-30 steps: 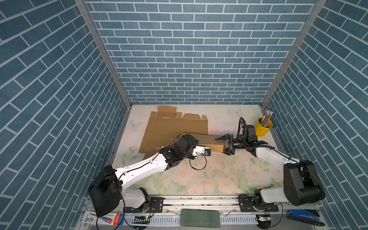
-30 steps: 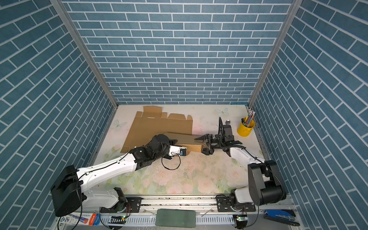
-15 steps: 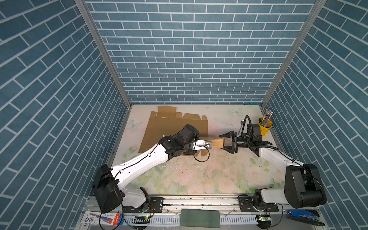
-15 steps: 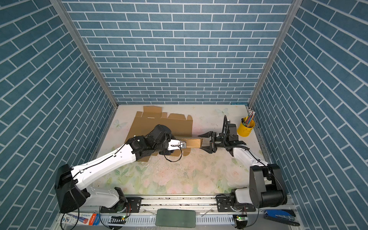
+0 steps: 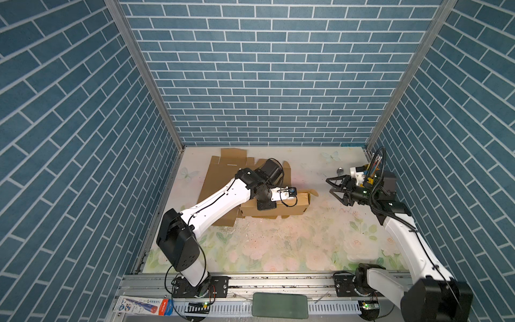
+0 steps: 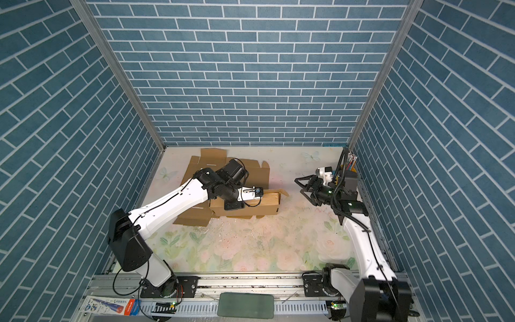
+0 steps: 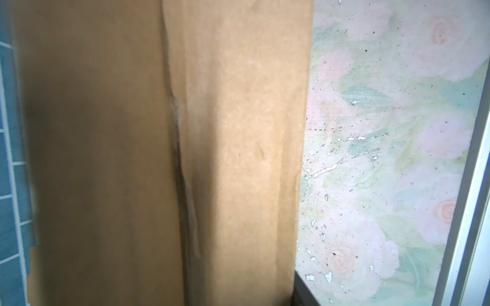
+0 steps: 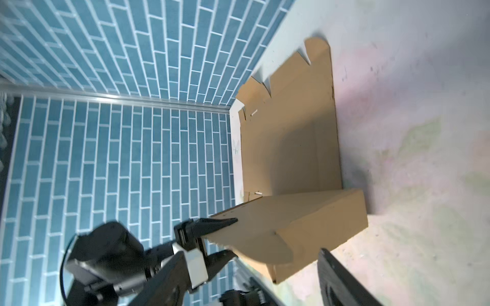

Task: Fold the paper box

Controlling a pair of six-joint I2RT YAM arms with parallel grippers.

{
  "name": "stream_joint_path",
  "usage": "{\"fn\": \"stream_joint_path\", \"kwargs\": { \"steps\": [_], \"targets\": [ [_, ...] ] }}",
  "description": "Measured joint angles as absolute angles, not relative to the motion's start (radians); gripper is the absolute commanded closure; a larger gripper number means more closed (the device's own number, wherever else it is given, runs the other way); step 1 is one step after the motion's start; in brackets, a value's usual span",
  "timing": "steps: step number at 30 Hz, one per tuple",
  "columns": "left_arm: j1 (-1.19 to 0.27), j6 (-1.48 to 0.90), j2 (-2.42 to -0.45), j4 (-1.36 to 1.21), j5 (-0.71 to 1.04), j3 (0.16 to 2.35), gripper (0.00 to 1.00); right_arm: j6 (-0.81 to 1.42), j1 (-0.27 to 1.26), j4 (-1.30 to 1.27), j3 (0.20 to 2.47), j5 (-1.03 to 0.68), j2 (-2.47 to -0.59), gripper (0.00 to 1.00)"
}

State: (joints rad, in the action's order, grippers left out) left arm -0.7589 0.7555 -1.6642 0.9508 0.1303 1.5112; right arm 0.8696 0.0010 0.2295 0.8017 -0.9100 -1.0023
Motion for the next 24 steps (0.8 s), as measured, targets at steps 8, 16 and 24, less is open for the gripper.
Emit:
{"fn": "stream_joint_path", "kwargs": {
  "steps": [8, 16, 24],
  "targets": [
    [-0.751, 0.744, -1.7, 0.944, 0.153, 1.508, 0.62, 0.609, 0.105, 0.278, 0.762, -0.86, -0.957, 0.28],
    [-0.751, 0.736, -1.689, 0.903, 0.155, 1.475, 0.62, 0.487, 0.234, 0.3, 0.762, -0.82, -1.115, 0.3],
    [-0.751, 0.736, -1.689, 0.901, 0.159, 1.475, 0.62, 0.469, 0.272, 0.253, 0.789, -0.807, -1.233, 0.38]
  ]
}}
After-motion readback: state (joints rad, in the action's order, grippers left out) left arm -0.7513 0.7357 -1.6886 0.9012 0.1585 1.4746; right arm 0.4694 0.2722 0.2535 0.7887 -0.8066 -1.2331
